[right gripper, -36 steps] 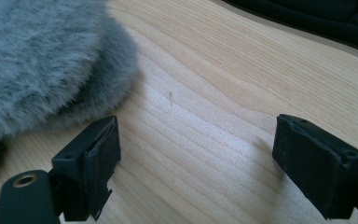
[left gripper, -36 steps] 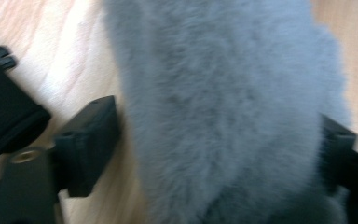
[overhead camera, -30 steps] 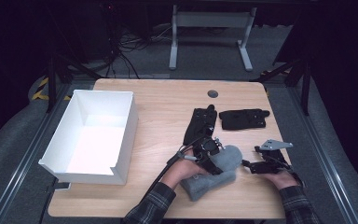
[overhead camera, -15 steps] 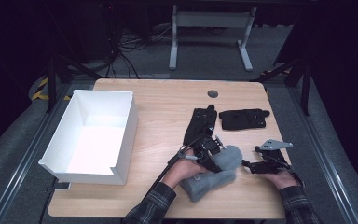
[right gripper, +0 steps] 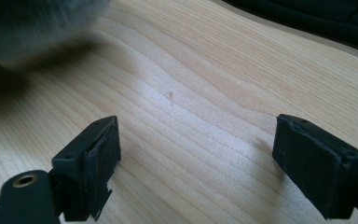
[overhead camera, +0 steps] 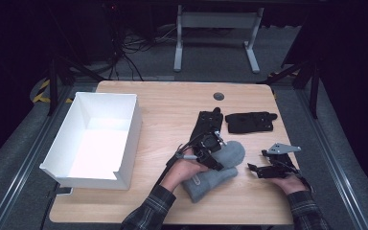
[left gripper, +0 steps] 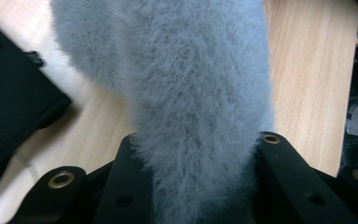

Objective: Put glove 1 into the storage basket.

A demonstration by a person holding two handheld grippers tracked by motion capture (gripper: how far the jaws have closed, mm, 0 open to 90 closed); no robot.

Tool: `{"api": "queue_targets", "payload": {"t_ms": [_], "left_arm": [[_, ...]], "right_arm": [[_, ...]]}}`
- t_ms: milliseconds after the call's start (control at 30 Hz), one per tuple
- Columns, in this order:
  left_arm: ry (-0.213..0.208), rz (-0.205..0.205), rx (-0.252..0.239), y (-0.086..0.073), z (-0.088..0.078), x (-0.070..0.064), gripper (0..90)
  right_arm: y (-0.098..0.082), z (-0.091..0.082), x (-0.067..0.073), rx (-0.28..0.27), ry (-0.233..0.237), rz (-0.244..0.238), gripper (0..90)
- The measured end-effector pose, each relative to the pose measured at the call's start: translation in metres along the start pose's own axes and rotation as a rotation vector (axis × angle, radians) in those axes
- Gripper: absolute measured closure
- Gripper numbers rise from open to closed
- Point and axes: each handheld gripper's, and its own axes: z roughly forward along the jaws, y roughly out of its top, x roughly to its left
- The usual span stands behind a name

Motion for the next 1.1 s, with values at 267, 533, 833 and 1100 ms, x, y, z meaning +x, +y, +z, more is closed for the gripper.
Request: {"api": "queue_targets", "payload": {"t_ms": [267, 533, 833, 1100], "left_arm": [[0.049, -0.011, -0.062, -0.001, -0.033, 0.0, 71.9], [0.112, -0.041, -0.085, -0.002, -0.064, 0.004, 71.8], [0.178, -0.059, -0.125, -0.004, -0.105, 0.006, 71.8], [0.226, -0.079, -0.155, -0.005, -0.139, 0.007, 71.8]], "right_arm": [[0.0, 0.0, 0.0, 0.0, 0.0, -0.001, 15.5], [0.0, 0.0, 0.0, 0.002, 0.001, 0.001, 15.5], [0.0, 0.0, 0.0, 0.001, 0.0, -0.001, 15.5], [0.0, 0.0, 0.0, 0.001, -0.001, -0.001, 15.5]]}}
